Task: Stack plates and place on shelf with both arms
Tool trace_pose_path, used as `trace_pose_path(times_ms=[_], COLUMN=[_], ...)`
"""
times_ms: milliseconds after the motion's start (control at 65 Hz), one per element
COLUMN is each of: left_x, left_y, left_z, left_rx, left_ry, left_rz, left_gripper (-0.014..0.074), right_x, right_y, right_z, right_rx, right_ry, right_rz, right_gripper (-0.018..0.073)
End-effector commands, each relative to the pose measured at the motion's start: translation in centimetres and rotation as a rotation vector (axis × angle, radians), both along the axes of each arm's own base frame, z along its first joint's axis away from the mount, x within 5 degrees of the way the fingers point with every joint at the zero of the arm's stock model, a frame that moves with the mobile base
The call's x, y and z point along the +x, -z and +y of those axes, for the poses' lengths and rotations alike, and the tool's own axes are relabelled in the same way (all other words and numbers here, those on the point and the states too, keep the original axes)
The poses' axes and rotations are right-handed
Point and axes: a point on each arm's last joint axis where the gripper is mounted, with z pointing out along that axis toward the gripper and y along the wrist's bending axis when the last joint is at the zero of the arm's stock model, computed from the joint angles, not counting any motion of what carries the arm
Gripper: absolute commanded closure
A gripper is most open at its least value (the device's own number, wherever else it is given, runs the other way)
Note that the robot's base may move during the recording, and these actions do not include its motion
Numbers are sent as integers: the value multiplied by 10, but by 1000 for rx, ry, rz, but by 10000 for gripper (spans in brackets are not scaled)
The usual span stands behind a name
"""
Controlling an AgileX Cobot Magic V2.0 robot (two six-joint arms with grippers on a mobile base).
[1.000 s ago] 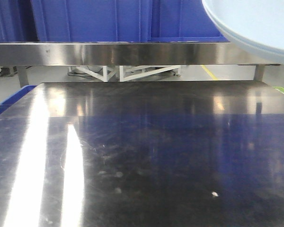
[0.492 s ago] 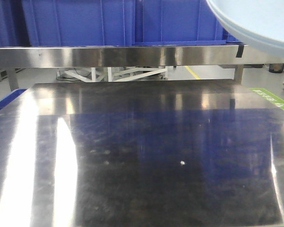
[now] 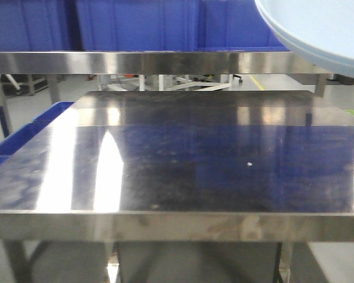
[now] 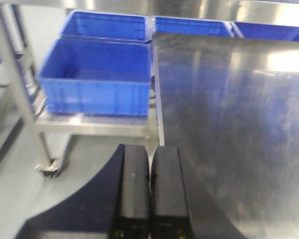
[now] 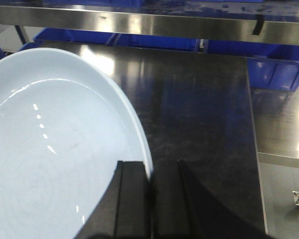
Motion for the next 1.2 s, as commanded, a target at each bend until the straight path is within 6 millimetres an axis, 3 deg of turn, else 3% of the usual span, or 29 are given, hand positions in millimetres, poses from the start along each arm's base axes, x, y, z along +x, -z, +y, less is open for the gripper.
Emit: trace_pose_path(times_ms=[0,1185], left_x=[4,4], left_y=[-15,-15], left_z=[-2,-2], left_rx=[-15,-15], left_ry=[14,14], left_rz=[-95,-95], left_gripper=[513,513], right_x=[2,2], right_y=[-18,-18], right_z=[0,0], right_rx=[16,16], right_ry=[-1,-1], right_rz=[-124,-124], right_gripper=[537,537])
